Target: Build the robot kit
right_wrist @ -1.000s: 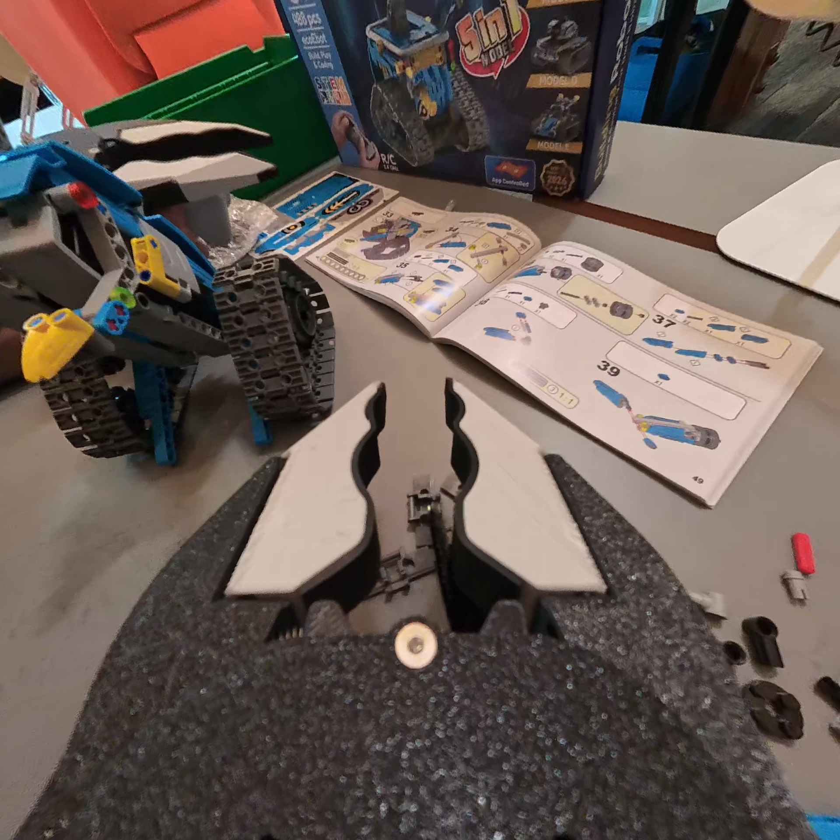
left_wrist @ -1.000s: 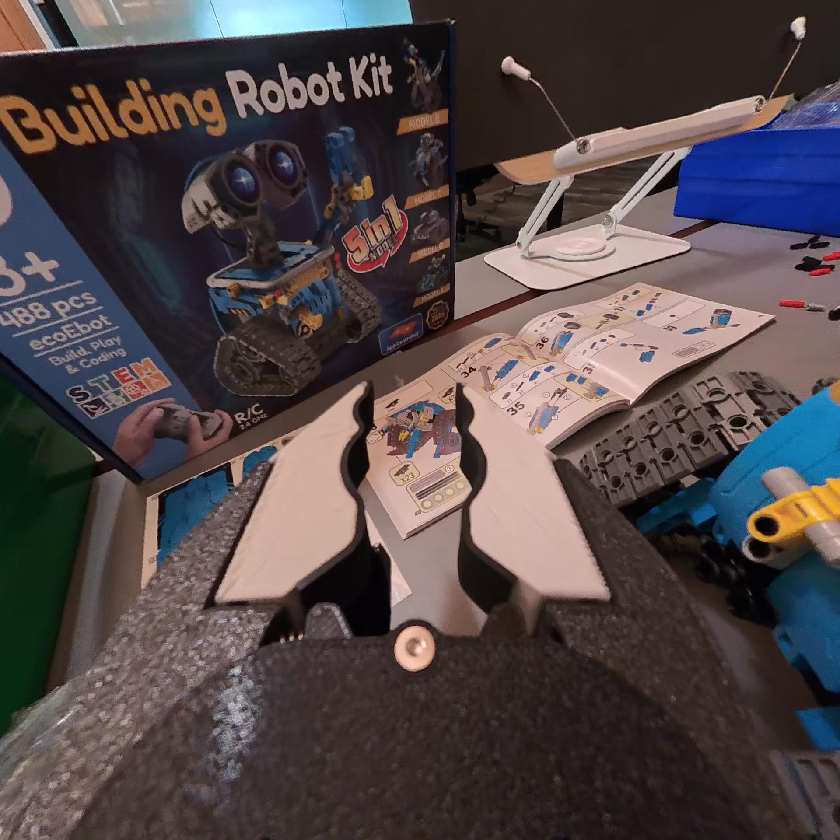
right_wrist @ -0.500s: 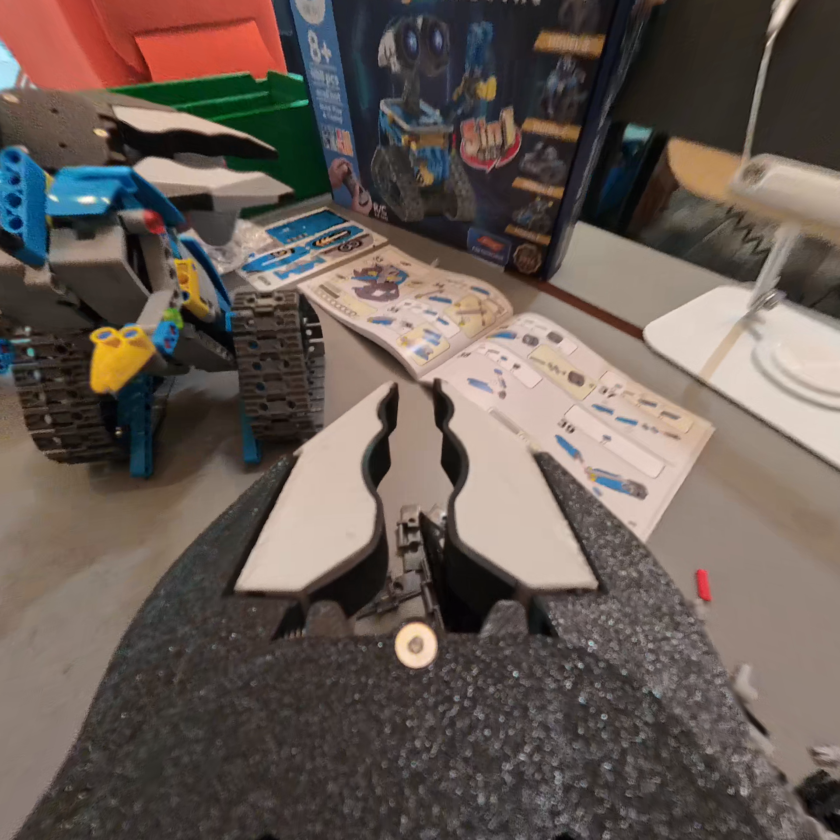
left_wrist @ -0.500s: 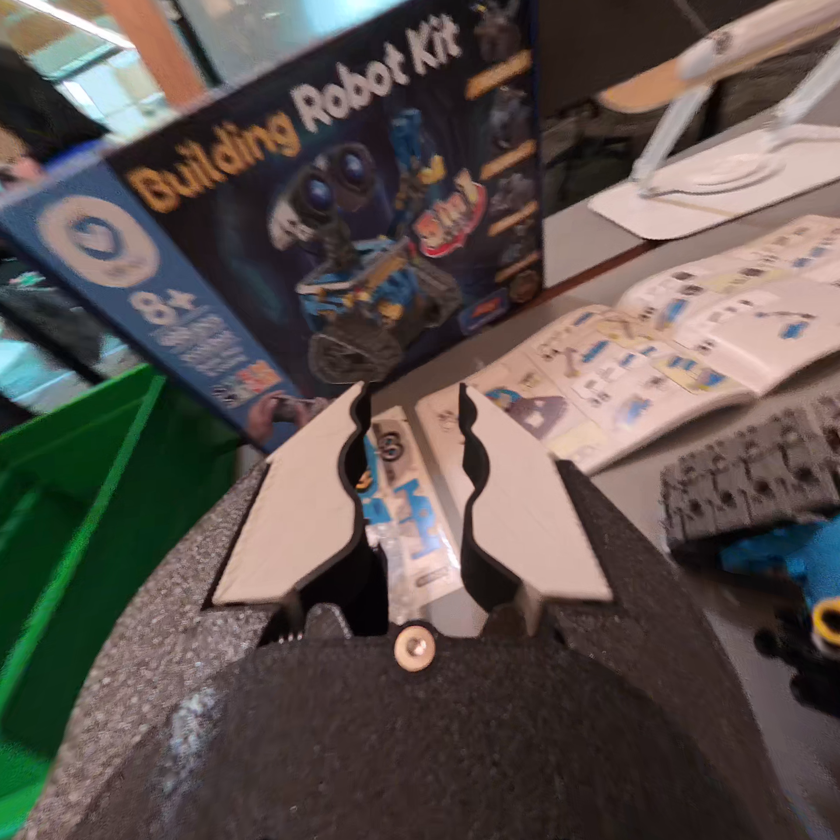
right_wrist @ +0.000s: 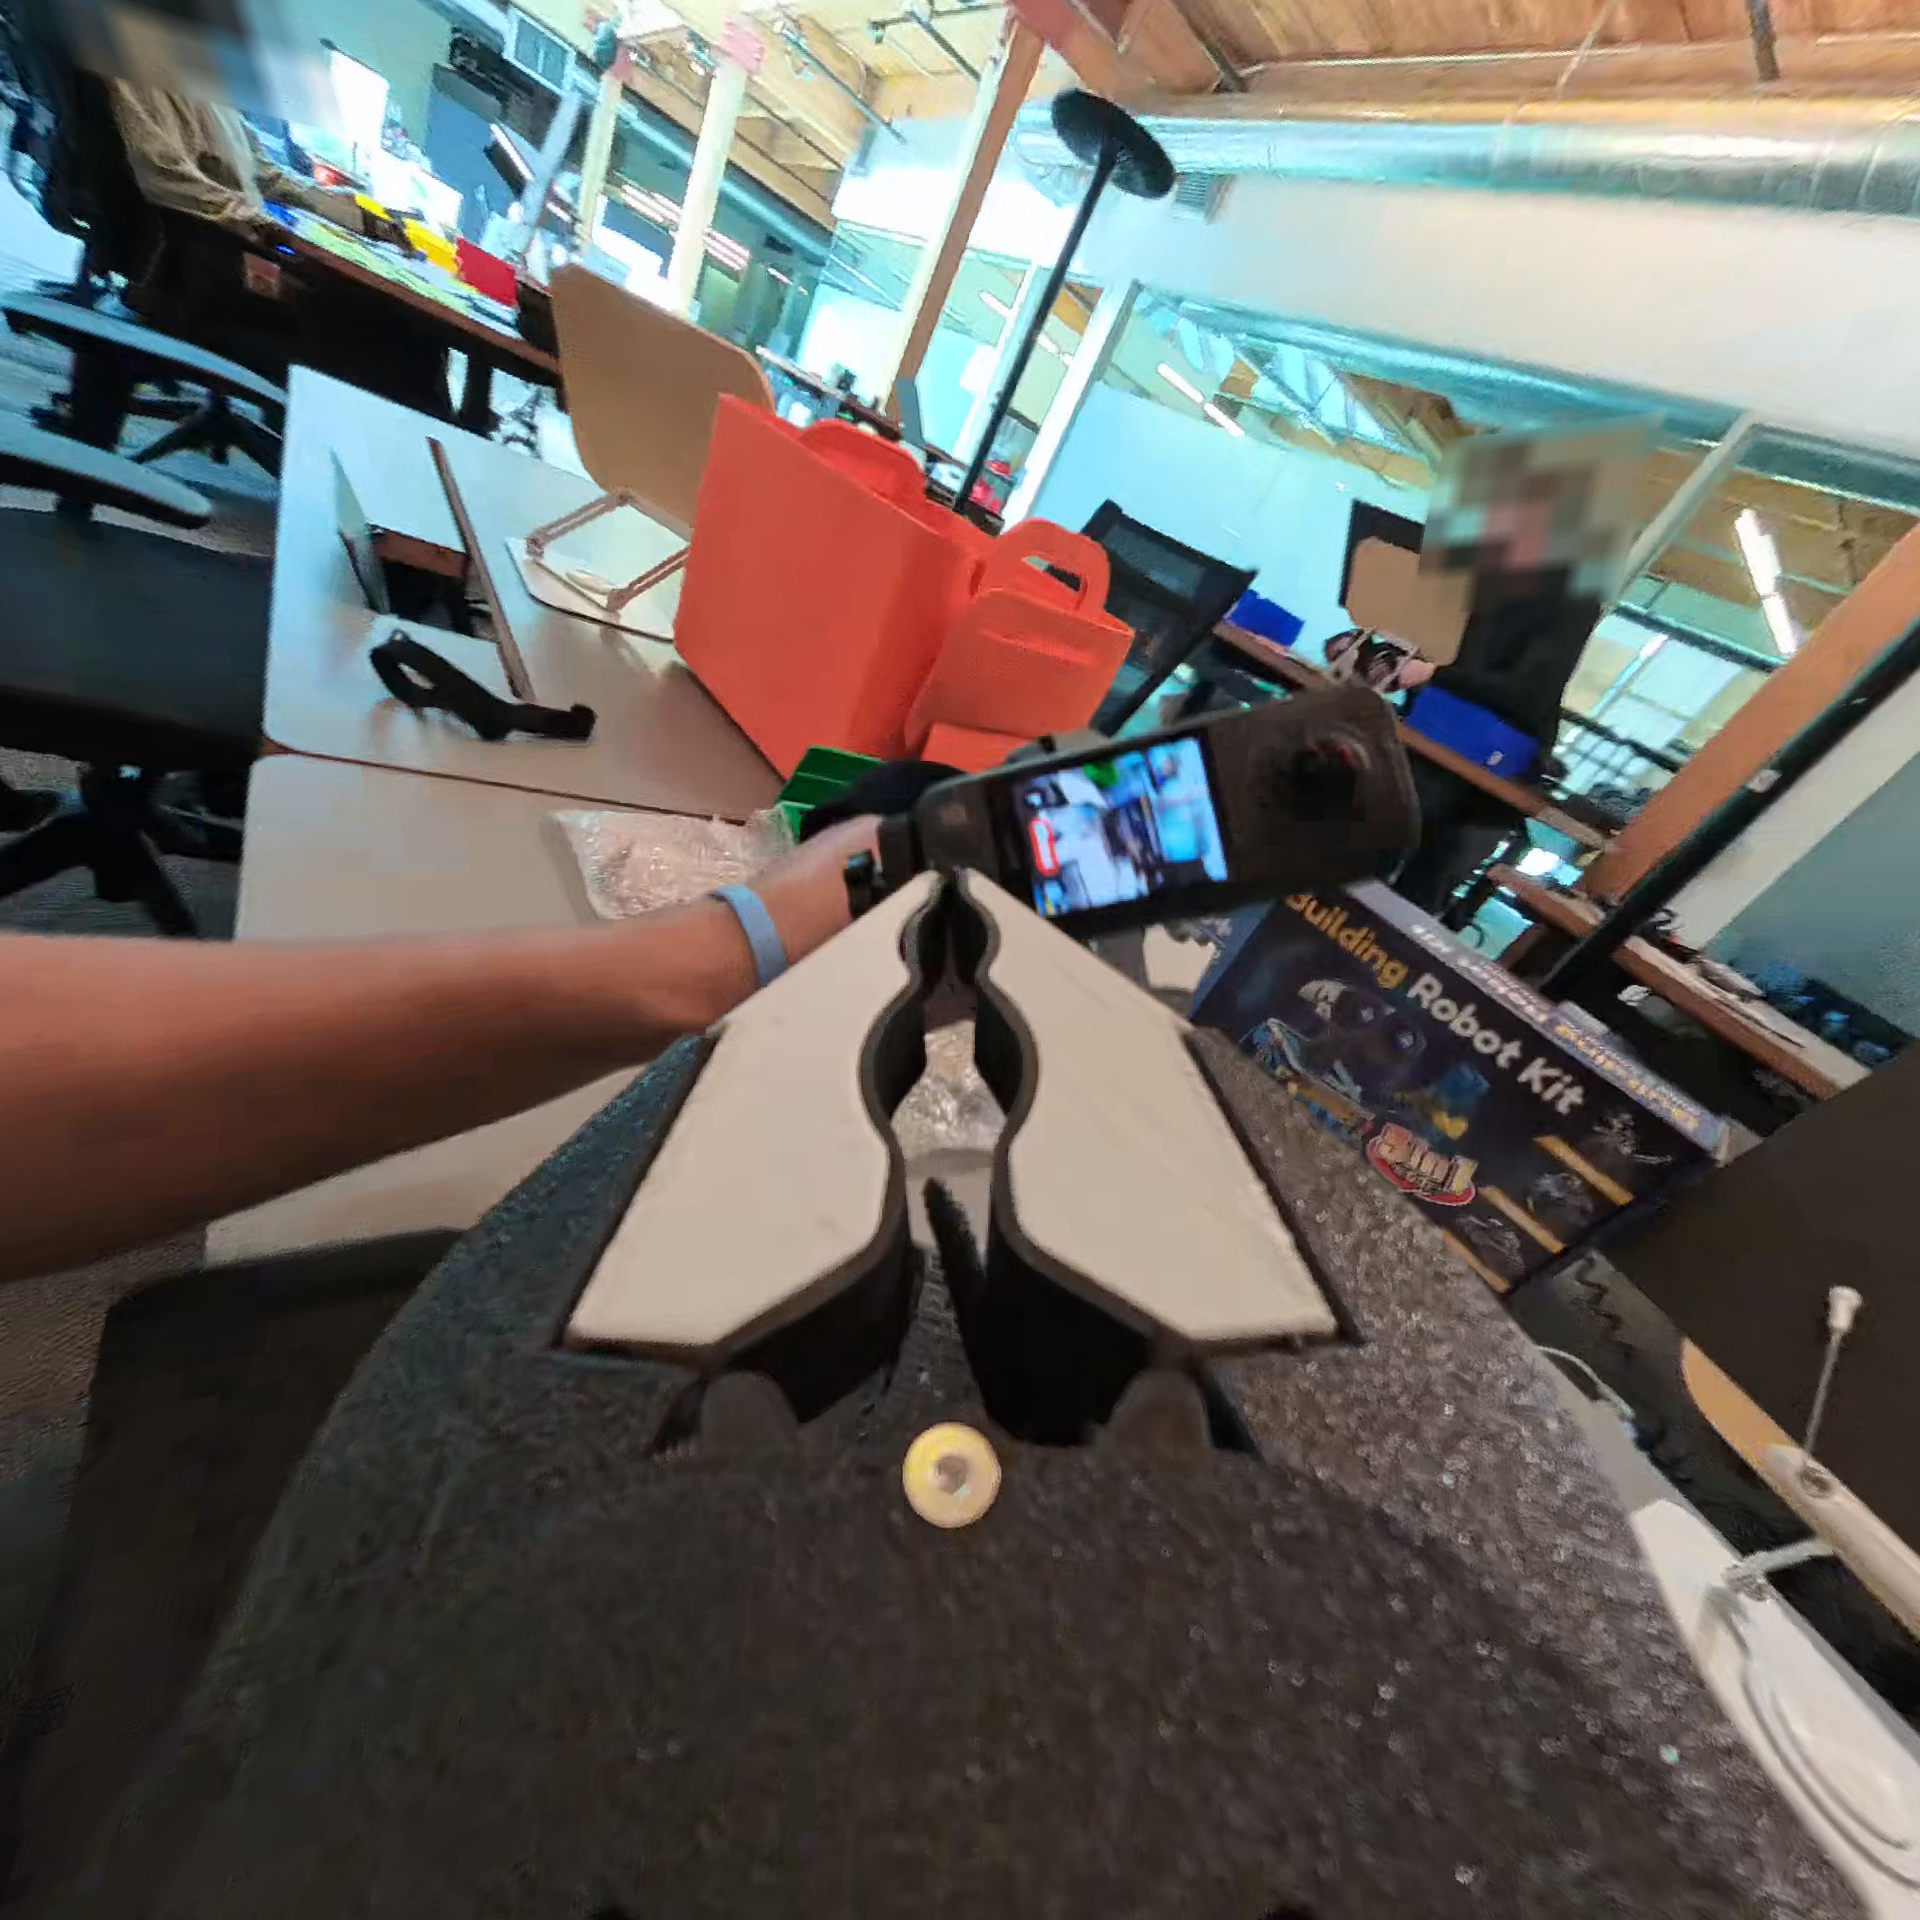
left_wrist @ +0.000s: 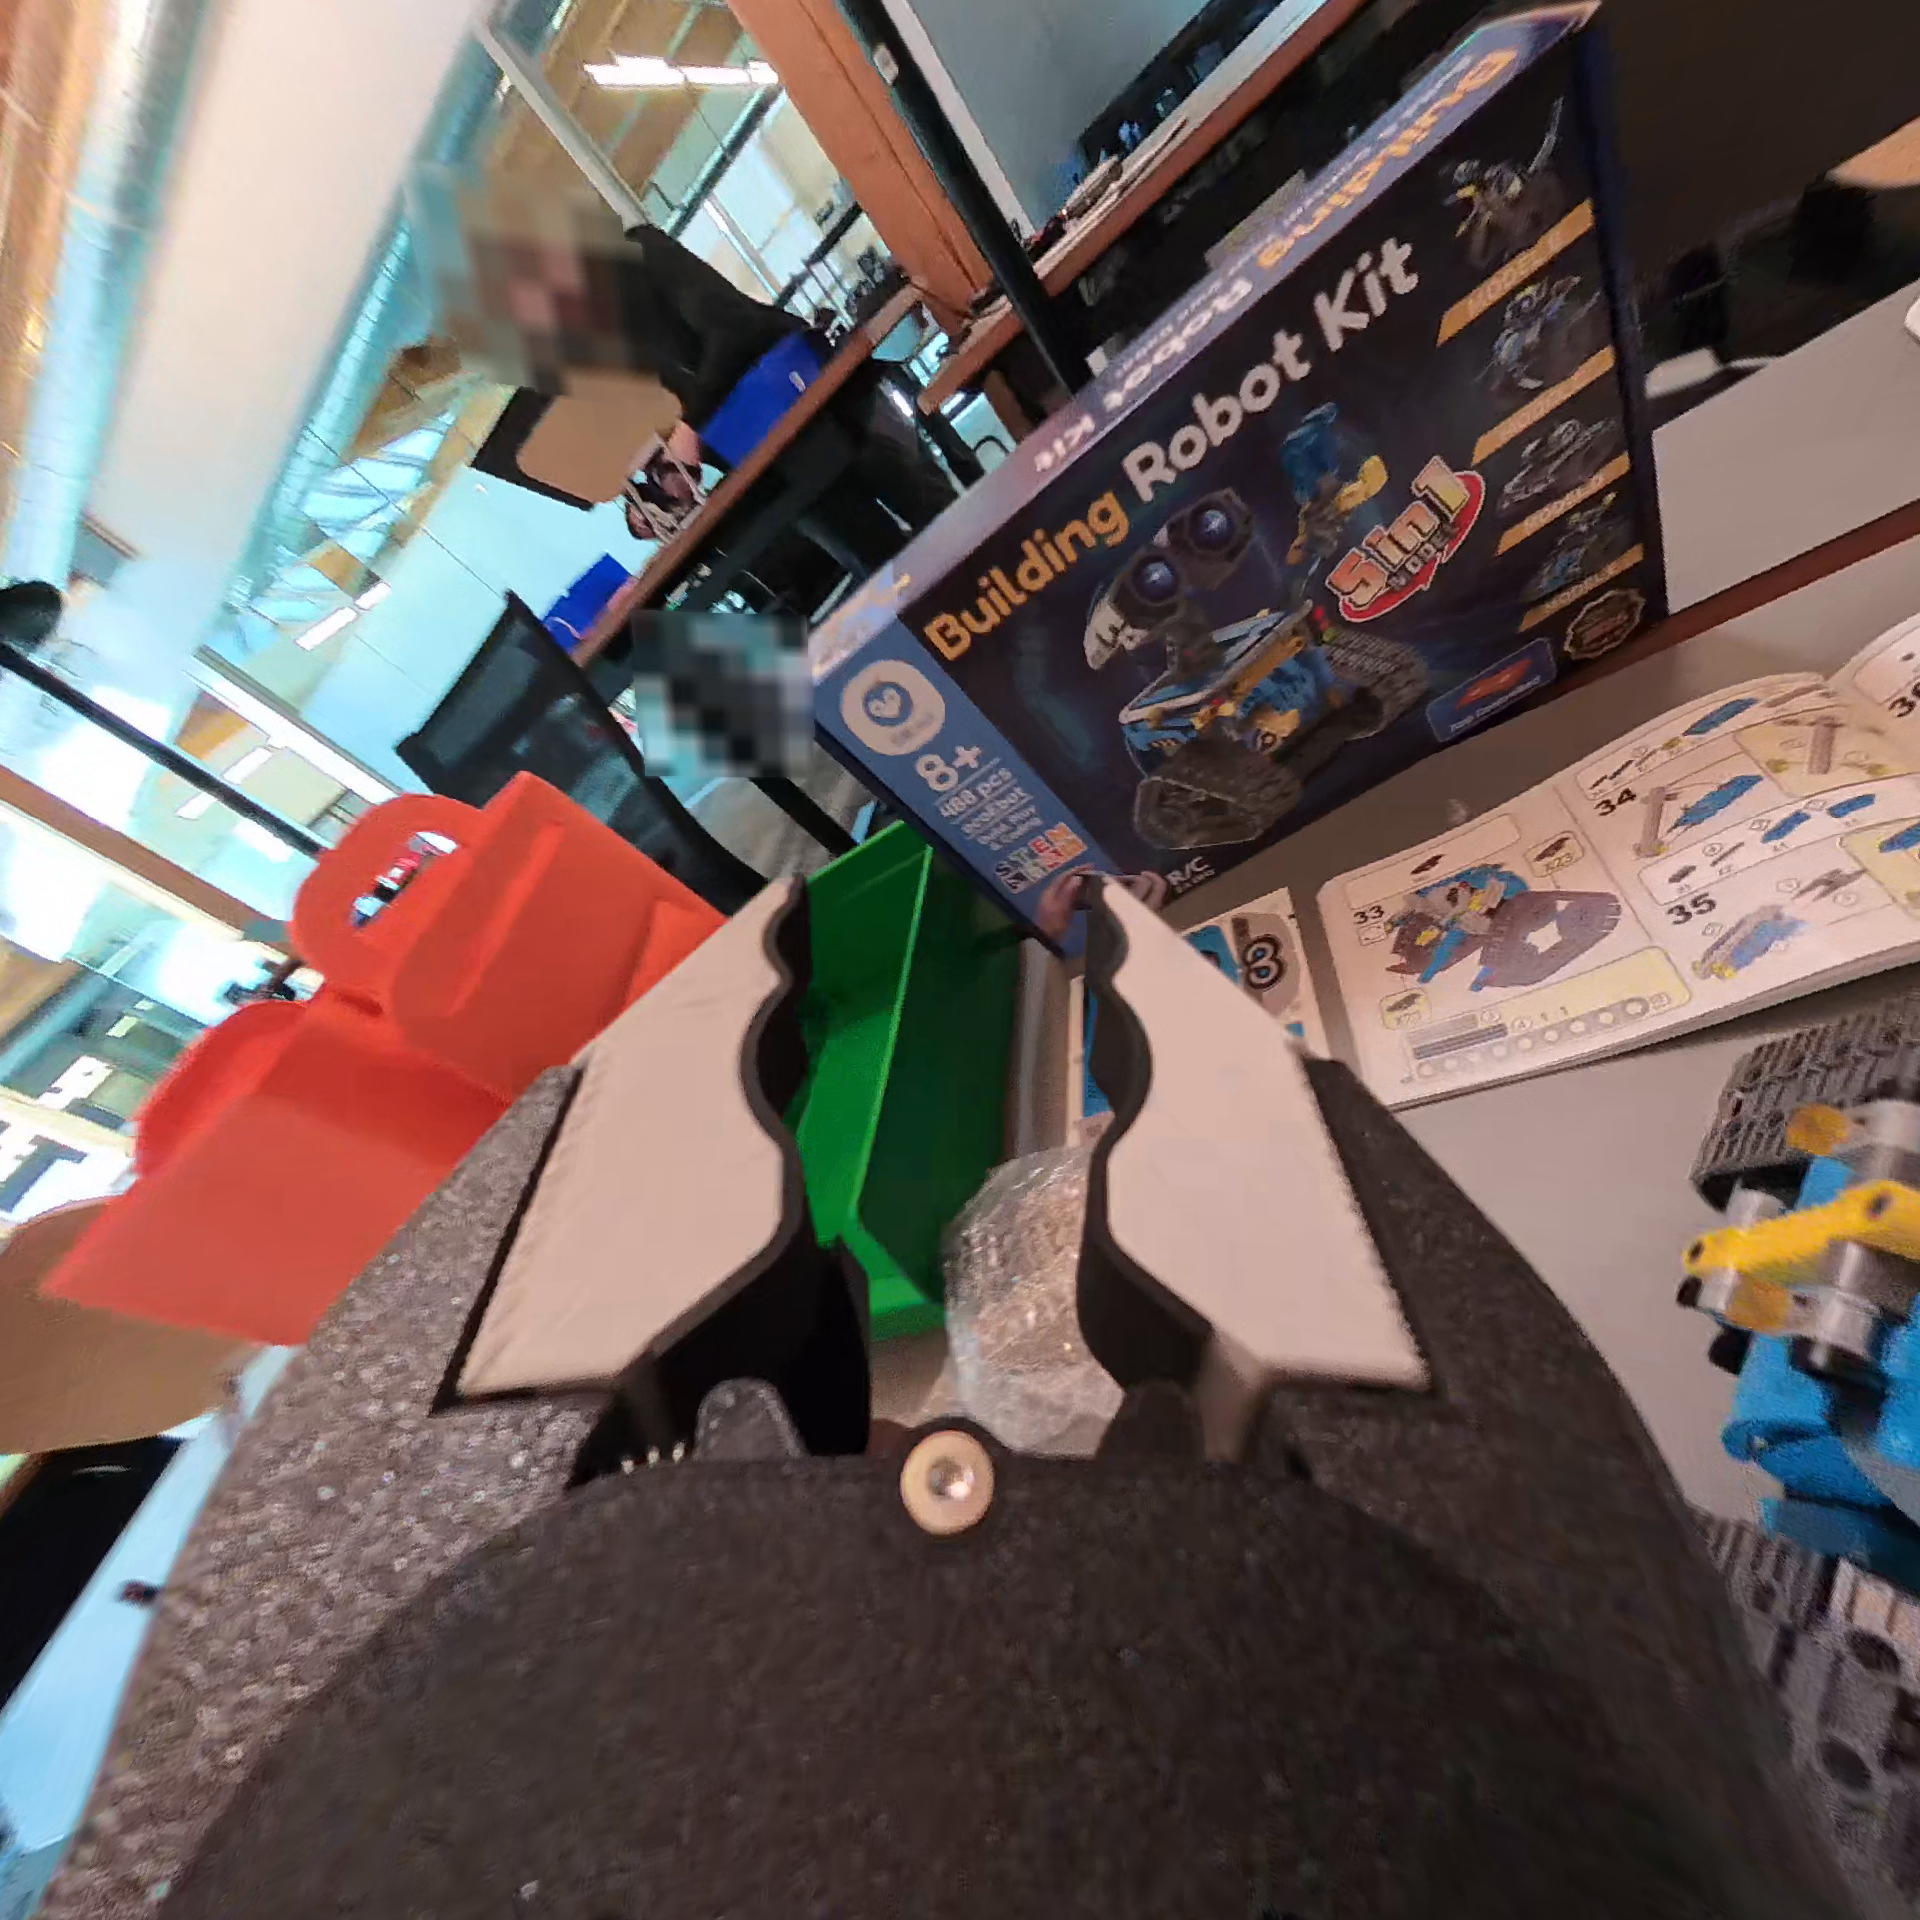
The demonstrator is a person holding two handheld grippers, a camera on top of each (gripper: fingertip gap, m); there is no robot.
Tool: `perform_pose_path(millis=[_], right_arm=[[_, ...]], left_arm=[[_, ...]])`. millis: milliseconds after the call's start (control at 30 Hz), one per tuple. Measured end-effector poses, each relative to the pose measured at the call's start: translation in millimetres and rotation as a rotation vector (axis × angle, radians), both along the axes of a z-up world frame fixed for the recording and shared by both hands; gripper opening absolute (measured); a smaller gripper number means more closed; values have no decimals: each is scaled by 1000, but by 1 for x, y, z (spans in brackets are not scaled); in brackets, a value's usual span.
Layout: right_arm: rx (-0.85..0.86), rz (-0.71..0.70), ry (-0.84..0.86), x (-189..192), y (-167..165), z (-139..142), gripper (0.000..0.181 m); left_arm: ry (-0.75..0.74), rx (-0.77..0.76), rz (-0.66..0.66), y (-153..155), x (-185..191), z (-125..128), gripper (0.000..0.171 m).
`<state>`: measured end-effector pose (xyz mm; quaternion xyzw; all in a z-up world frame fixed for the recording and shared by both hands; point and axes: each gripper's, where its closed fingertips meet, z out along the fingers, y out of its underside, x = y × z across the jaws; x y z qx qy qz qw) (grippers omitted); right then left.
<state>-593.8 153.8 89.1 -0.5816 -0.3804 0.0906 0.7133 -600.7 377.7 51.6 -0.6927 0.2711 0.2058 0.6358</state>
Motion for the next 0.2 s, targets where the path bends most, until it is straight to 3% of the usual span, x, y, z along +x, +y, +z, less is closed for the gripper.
perform_pose_path(millis=[100, 200], right_arm=[[-5, -84, -14, -5, 1, 5, 0], [-17, -72, 16, -7, -11, 12, 0]], left_arm=[[28, 61, 2, -23, 4, 21, 52], [54, 105, 0, -43, 8, 37, 52]])
